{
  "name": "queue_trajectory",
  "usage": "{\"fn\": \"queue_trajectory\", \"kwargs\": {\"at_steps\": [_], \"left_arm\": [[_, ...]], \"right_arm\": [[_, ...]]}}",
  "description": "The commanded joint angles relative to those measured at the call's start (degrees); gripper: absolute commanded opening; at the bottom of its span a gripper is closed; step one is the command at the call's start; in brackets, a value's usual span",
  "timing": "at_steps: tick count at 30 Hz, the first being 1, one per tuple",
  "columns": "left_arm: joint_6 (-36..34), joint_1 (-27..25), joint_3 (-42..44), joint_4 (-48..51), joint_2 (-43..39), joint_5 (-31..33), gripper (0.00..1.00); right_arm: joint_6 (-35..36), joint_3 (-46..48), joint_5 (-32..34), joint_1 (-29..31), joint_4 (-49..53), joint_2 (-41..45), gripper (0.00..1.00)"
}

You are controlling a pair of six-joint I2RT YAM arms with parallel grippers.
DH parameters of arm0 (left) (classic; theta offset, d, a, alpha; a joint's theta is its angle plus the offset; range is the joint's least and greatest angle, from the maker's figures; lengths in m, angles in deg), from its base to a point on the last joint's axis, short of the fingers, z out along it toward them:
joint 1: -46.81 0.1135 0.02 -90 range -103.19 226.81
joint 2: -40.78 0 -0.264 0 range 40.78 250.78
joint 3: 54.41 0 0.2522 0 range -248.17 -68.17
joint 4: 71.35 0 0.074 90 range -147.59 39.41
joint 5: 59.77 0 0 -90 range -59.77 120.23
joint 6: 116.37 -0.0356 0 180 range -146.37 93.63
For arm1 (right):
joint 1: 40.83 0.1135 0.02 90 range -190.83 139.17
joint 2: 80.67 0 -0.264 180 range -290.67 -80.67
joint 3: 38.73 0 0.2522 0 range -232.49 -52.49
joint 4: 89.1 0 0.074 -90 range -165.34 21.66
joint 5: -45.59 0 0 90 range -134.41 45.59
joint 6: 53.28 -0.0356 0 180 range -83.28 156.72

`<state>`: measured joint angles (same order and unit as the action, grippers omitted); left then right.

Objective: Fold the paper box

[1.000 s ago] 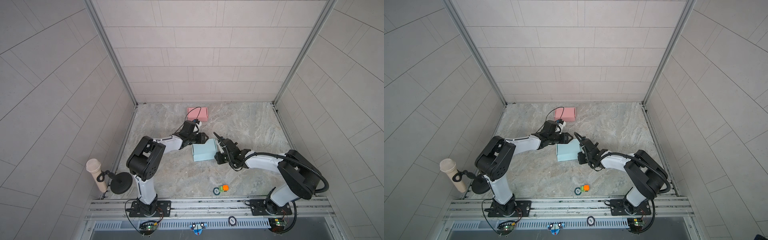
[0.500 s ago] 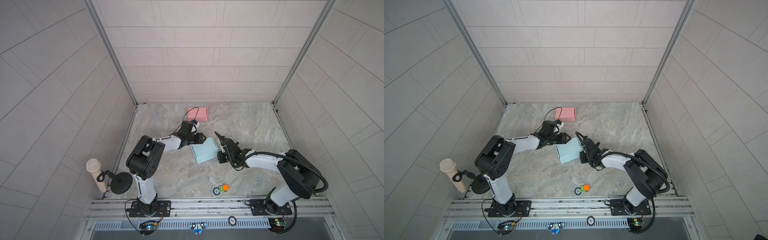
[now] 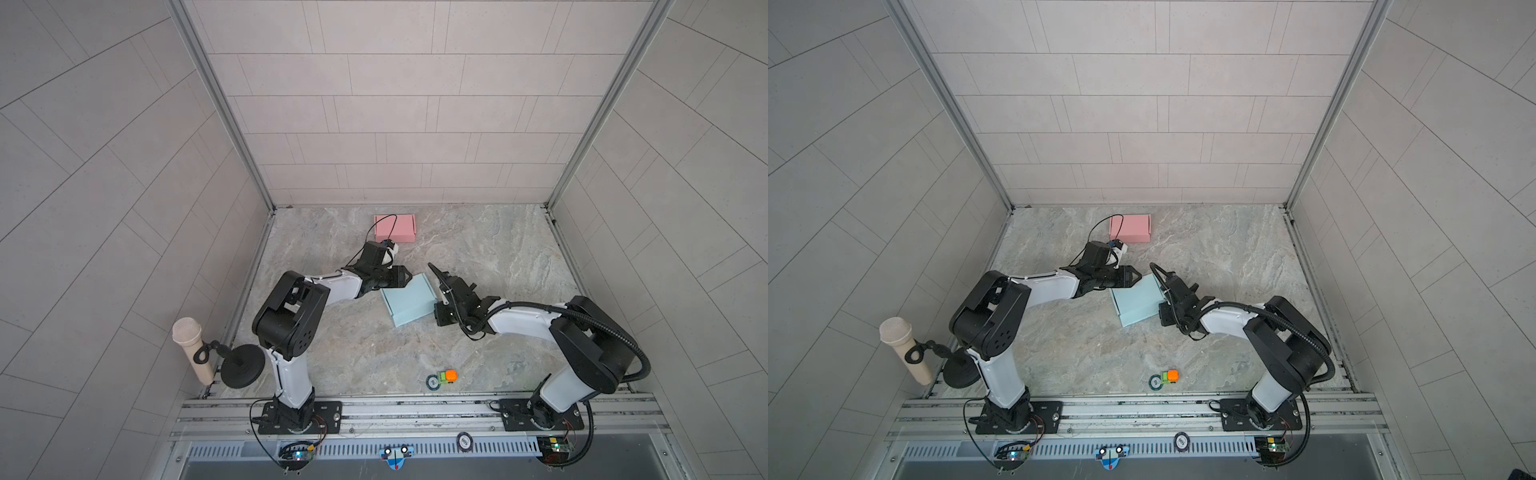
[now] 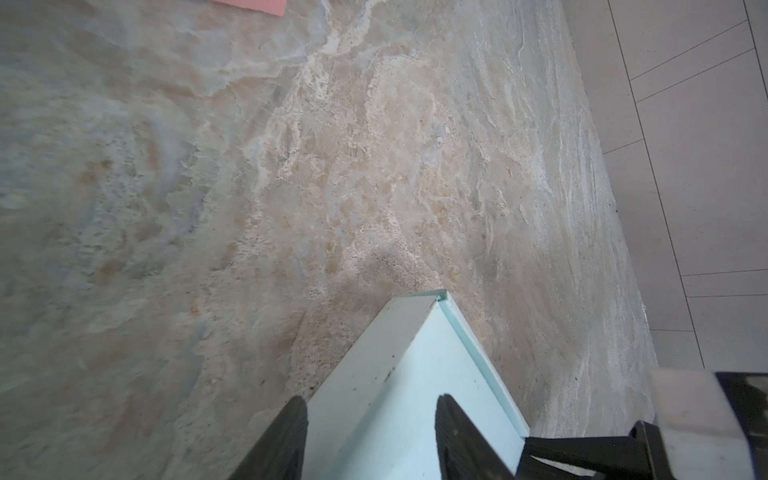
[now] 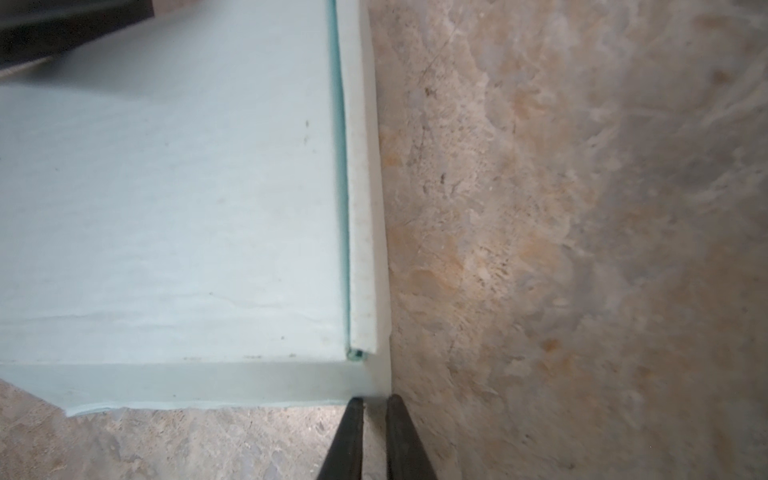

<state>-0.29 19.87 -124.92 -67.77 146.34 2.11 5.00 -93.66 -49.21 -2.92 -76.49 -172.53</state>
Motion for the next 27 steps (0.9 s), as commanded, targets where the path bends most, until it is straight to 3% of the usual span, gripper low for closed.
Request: {"fn": "queue_trajectory", "kwargs": {"at_steps": [1, 11, 19, 27], "left_arm": [[0.6, -0.2, 1.8, 0.2, 1.2, -1.8, 0.53], [0.3, -0.2, 3.6, -1.7, 0.9, -3.0, 0.54], [0.8, 1.6, 4.5, -2.3, -0.6, -4.3, 0.55], [1.2, 3.9, 7.2, -5.0, -2.9, -7.4, 0.56]], "right_arm": [[-0.1, -0.5, 1.8, -0.2, -2.3, -1.4, 0.15], [-0.9, 2.5, 2.4, -0.1, -7.3, -1.2, 0.15], [-0.7, 9.1, 6.3, -0.3, -4.4, 7.2, 0.39], [-3.0, 12.7, 6.4, 0.8, 3.1, 16.1, 0.39]]}}
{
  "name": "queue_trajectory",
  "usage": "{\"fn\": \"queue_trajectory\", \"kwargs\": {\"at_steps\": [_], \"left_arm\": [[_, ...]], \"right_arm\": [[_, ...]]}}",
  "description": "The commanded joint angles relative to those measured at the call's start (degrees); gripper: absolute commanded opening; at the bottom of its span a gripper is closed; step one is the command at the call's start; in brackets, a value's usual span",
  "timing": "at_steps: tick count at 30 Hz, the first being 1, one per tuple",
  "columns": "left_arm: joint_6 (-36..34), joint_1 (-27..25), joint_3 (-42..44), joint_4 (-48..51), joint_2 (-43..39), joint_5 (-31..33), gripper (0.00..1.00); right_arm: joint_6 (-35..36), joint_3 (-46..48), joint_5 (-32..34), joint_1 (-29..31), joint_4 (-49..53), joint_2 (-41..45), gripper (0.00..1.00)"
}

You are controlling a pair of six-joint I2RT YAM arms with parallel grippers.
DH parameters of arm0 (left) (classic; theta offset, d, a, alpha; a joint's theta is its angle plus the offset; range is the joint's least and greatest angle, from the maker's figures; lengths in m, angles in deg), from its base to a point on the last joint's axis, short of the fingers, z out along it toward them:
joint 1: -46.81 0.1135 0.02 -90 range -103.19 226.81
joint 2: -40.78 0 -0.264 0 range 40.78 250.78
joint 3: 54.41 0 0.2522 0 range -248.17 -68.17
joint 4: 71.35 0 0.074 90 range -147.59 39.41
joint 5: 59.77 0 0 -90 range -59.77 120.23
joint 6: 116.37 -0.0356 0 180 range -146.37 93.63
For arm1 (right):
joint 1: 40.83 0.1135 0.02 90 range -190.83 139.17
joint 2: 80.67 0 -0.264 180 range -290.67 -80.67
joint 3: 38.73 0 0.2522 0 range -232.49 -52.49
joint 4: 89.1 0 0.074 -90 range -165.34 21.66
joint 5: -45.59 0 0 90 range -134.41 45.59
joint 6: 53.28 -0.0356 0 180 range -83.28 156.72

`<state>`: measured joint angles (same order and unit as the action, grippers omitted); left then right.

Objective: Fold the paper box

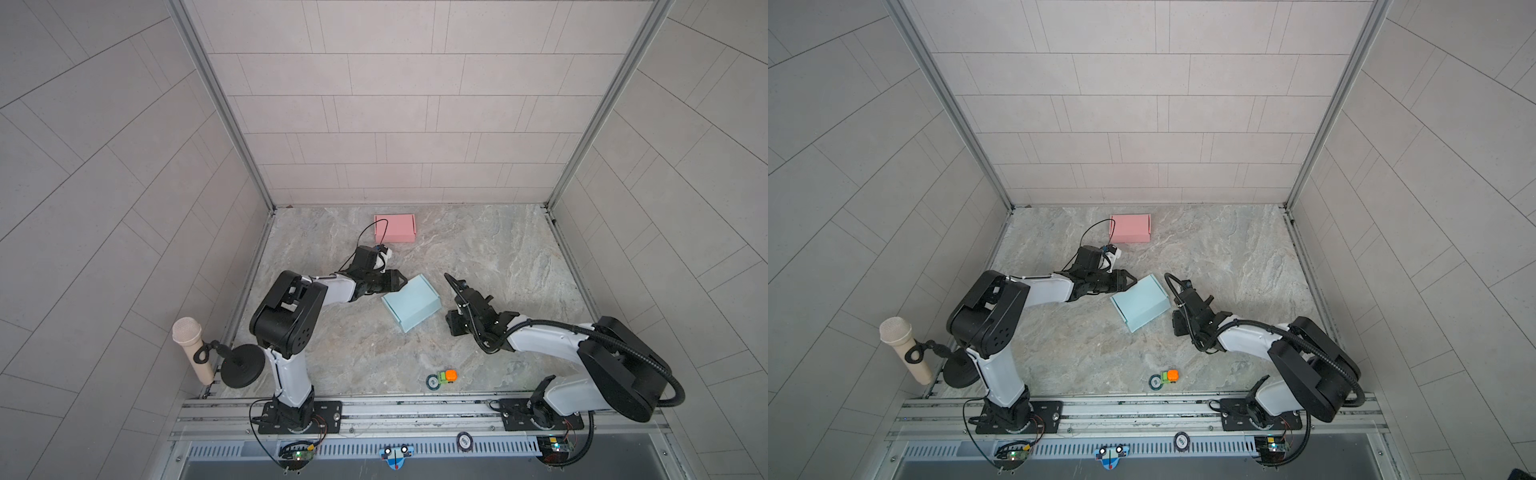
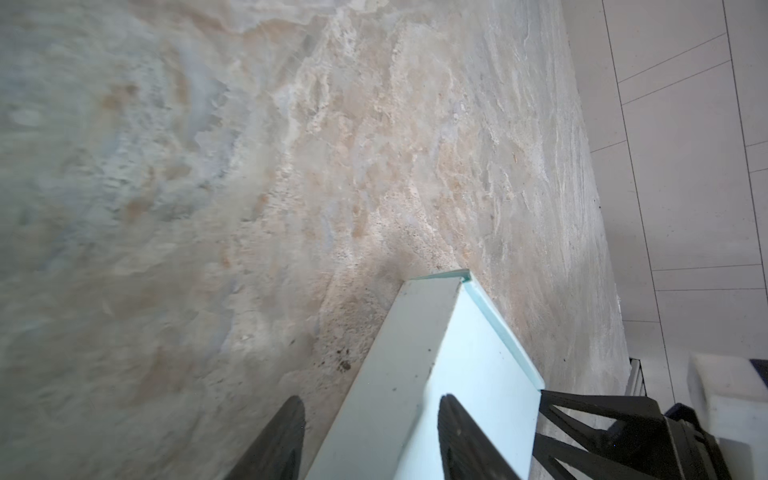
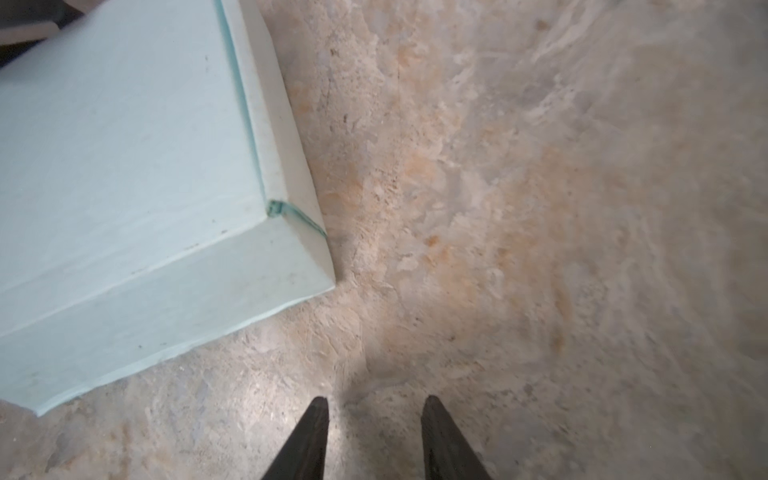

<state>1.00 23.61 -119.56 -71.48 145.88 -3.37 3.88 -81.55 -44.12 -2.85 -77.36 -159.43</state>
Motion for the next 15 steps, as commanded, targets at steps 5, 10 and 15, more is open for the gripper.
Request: {"fn": "queue_trajectory", "kwargs": {"at_steps": [5, 10, 15], "left_arm": [[4.0, 0.1, 8.0, -8.6, -5.7, -4.0, 0.59], [6.6, -1.0, 12.1, -13.6, -6.9, -4.4, 0.59], [8.1, -4.8, 15.1, -15.9, -8.6, -2.5, 0.58]], "right_arm": [[-3.7, 0.0, 0.8, 1.9, 5.6, 5.3, 0.35], [-3.0, -2.6, 1.4, 1.9, 4.9, 0.1, 0.28], [-3.1, -3.6, 0.9, 1.9, 3.1, -3.7, 0.25]]}}
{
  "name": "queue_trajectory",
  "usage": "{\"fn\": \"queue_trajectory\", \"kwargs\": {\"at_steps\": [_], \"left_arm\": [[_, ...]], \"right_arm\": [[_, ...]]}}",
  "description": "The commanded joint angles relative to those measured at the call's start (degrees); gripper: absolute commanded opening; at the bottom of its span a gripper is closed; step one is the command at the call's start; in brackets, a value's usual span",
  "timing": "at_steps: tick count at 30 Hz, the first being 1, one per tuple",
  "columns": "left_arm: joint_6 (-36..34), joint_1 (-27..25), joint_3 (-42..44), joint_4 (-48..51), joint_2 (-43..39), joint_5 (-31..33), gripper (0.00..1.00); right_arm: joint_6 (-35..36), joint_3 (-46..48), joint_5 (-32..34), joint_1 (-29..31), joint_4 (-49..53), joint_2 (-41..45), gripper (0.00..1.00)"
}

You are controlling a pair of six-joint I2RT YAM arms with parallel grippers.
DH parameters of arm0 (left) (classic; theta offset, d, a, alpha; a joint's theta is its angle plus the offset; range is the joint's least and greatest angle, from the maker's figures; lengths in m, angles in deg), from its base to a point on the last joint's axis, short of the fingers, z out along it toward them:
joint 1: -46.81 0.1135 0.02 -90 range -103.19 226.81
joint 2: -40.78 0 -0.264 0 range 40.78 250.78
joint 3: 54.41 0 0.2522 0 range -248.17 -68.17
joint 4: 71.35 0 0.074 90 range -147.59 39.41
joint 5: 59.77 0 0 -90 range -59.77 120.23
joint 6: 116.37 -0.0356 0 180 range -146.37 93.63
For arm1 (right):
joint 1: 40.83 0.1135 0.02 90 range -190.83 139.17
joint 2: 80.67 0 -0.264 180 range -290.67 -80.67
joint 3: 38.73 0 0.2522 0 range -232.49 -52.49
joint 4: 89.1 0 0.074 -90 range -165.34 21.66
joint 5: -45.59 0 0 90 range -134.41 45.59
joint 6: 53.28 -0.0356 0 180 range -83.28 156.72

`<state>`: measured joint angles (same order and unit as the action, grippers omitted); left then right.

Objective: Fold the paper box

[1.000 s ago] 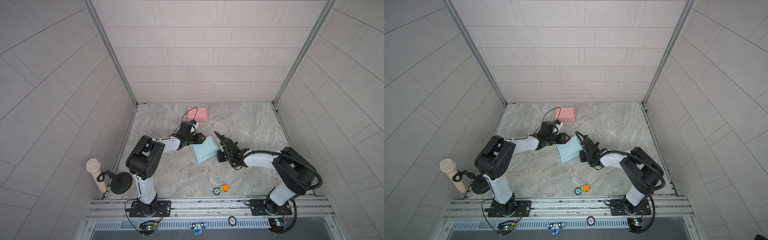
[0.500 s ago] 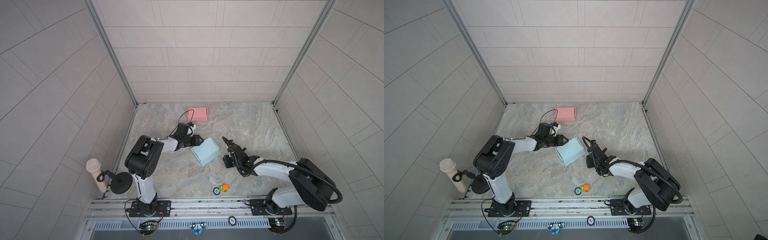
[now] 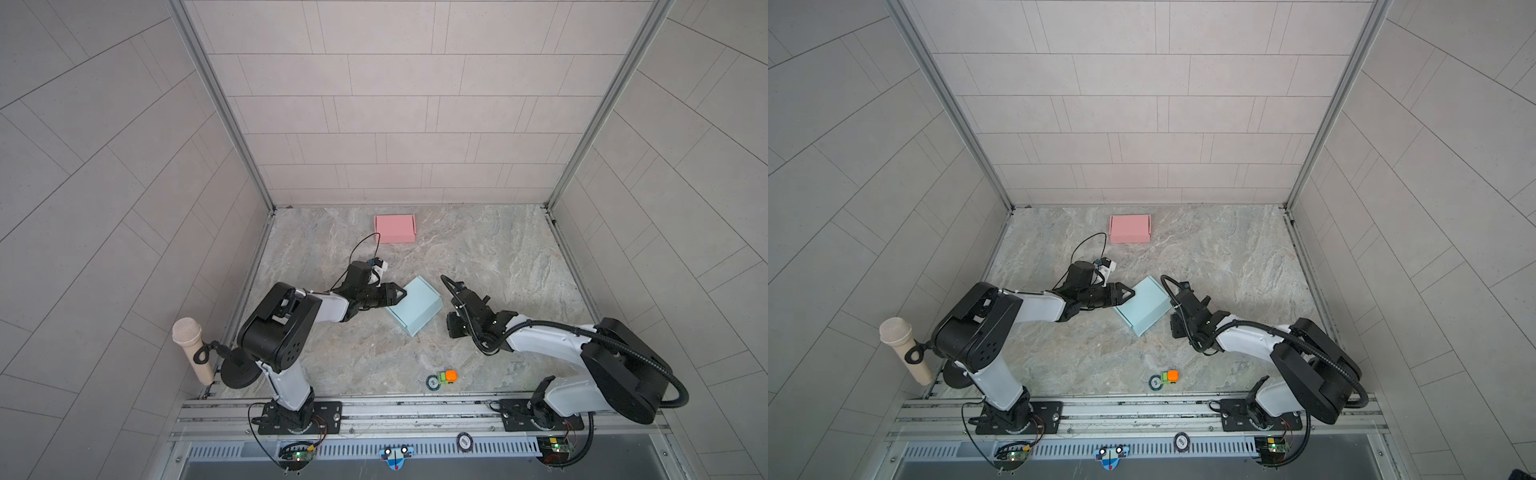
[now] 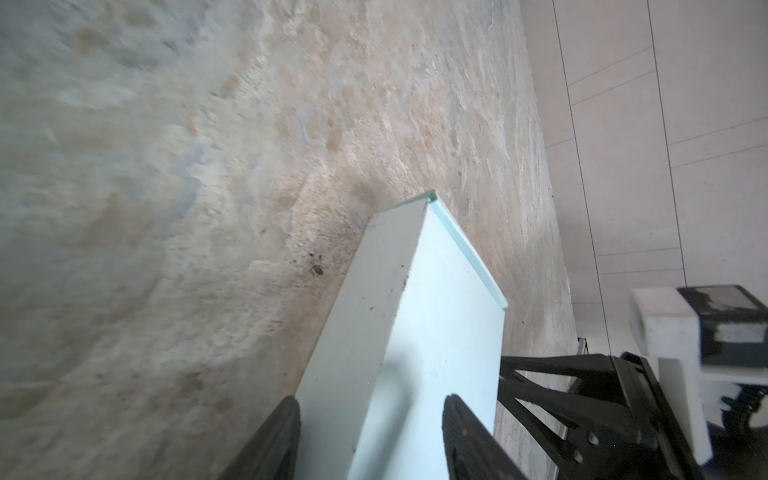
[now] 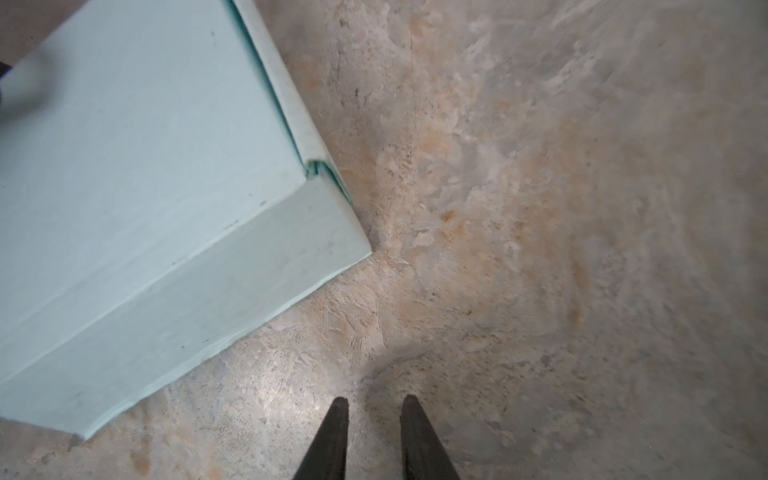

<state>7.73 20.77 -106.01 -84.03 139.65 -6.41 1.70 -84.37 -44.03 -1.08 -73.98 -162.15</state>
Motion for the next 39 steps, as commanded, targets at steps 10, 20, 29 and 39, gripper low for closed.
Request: {"fn": "queue_trajectory", "kwargs": {"at_steps": [10, 20, 29, 39], "left_arm": [[3.4, -11.5, 6.9, -5.1, -5.0, 6.3, 0.6], [5.1, -13.0, 12.6, -7.5, -8.5, 9.2, 0.59], [6.0, -13.0, 14.1, -9.3, -9.1, 9.6, 0.59], [6.5, -12.7, 13.9, -9.9, -9.0, 9.2, 0.59]], "right_arm": [[-0.5, 0.5, 0.9, 0.0, -1.9, -1.7, 0.23], [0.8, -3.2, -0.9, 0.3, -1.6, -5.5, 0.22], [0.6, -9.2, -1.3, 3.7, -1.4, -10.3, 0.2], [0.4, -10.1, 1.1, 4.5, 1.3, -9.3, 0.19]]}}
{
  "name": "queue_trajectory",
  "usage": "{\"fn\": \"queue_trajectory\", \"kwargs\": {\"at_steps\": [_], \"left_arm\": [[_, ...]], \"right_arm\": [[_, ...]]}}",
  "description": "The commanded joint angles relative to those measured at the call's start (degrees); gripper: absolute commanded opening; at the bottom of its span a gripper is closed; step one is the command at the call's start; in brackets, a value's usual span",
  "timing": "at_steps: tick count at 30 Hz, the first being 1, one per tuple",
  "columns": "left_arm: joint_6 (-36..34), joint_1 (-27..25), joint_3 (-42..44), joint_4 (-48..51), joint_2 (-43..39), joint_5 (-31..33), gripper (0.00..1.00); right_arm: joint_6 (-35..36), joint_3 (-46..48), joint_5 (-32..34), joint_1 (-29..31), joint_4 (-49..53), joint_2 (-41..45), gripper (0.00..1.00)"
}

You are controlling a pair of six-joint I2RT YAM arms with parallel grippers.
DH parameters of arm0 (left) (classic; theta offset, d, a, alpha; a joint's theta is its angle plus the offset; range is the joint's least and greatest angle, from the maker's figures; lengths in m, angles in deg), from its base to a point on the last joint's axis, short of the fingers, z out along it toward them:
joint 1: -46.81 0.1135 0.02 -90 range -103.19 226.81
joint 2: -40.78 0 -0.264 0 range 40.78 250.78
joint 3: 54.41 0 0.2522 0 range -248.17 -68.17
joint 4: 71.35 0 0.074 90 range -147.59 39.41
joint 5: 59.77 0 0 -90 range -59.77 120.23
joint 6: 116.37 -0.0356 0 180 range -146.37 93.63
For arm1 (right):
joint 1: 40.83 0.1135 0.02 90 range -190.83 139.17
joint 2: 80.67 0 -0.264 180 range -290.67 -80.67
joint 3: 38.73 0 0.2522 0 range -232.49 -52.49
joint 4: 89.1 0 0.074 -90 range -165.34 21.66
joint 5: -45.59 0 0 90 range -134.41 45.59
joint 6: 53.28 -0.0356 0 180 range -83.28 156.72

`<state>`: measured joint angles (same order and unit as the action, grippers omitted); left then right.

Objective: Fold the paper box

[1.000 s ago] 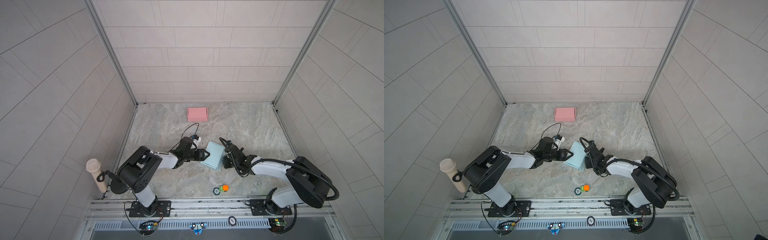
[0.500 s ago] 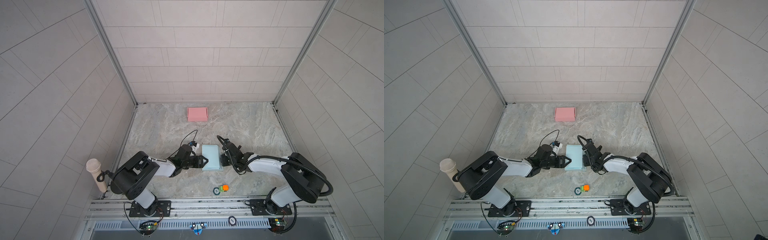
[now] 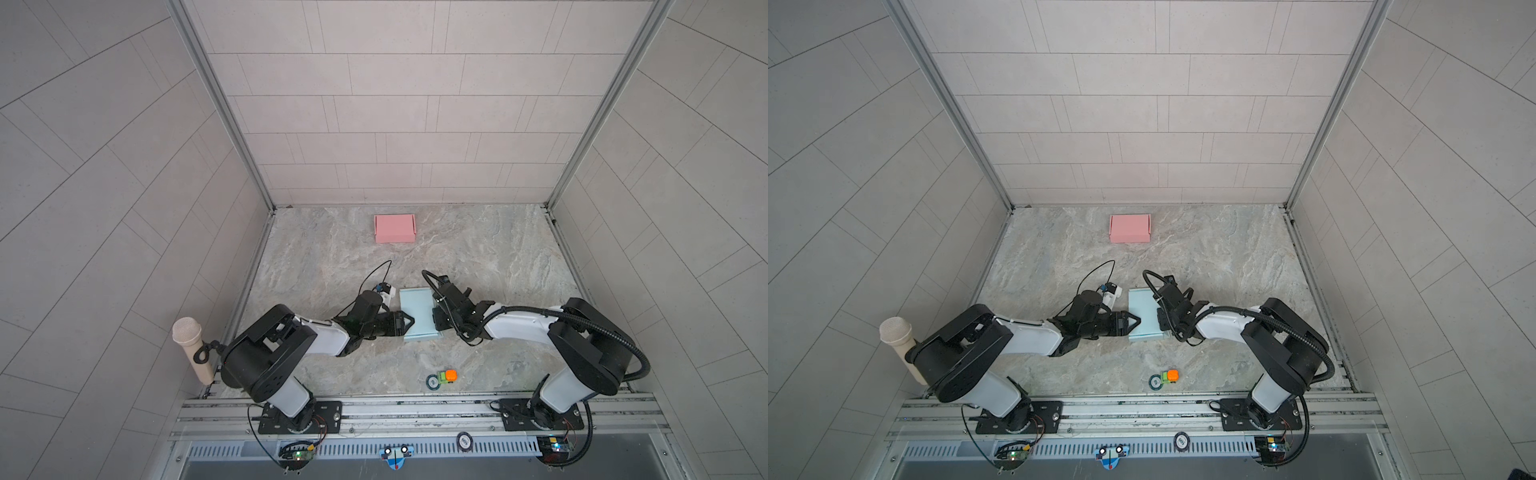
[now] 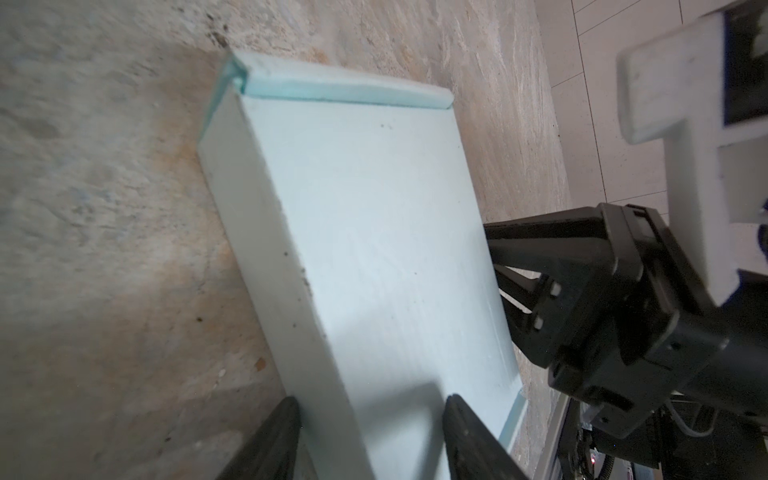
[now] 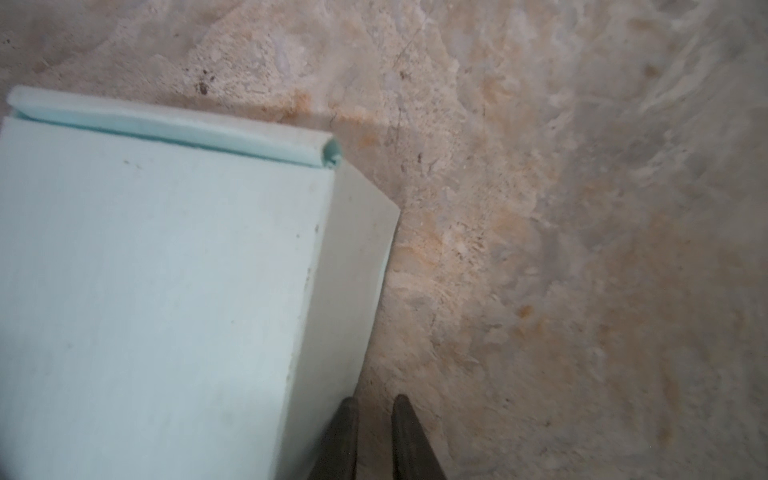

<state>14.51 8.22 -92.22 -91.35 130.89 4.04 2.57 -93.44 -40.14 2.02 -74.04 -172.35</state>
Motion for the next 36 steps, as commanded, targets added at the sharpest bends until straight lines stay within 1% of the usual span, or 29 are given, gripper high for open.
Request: {"fn": "queue_trajectory", "kwargs": {"at_steps": [1, 3, 6, 9, 15, 20, 24, 27, 36], "left_arm": [[-0.4, 0.0, 0.3, -2.2, -0.8, -1.0, 0.59], [-1.3, 0.4, 0.5, -0.7, -1.6, -0.4, 0.59], [-3.5, 0.5, 0.4, 4.2, -3.9, 2.2, 0.6], [-4.3, 0.5, 0.3, 6.5, -5.5, 2.4, 0.62], [-4.3, -0.4, 1.5, 8.1, -8.0, 3.4, 0.7], [-2.8, -3.4, 2.6, 7.5, -9.5, 5.4, 0.77], [-1.9, -5.6, 3.0, 6.5, -9.8, 7.1, 0.77], [-1.4, -6.5, 3.1, 5.6, -9.2, 7.2, 0.77], [0.2, -6.8, 3.6, 2.0, -7.3, 6.7, 0.71]], "right_arm": [[-0.5, -0.6, -2.3, 1.0, 1.9, 1.8, 0.19], [-0.7, 1.0, -2.1, -0.3, 2.5, 3.8, 0.19], [-0.7, 4.2, -2.3, -2.5, 3.6, 7.1, 0.2], [0.2, 7.7, -2.4, -4.0, 5.7, 11.3, 0.2], [0.5, 10.0, -4.9, -3.1, 9.2, 16.3, 0.2], [-1.3, 11.4, -5.4, -1.5, 9.5, 19.1, 0.2], [-2.4, 11.3, -5.2, 0.1, 9.4, 19.0, 0.19], [-2.8, 10.8, -5.1, 0.6, 8.8, 17.6, 0.18], [-3.1, 8.1, -5.4, 2.1, 7.0, 12.9, 0.16]]}}
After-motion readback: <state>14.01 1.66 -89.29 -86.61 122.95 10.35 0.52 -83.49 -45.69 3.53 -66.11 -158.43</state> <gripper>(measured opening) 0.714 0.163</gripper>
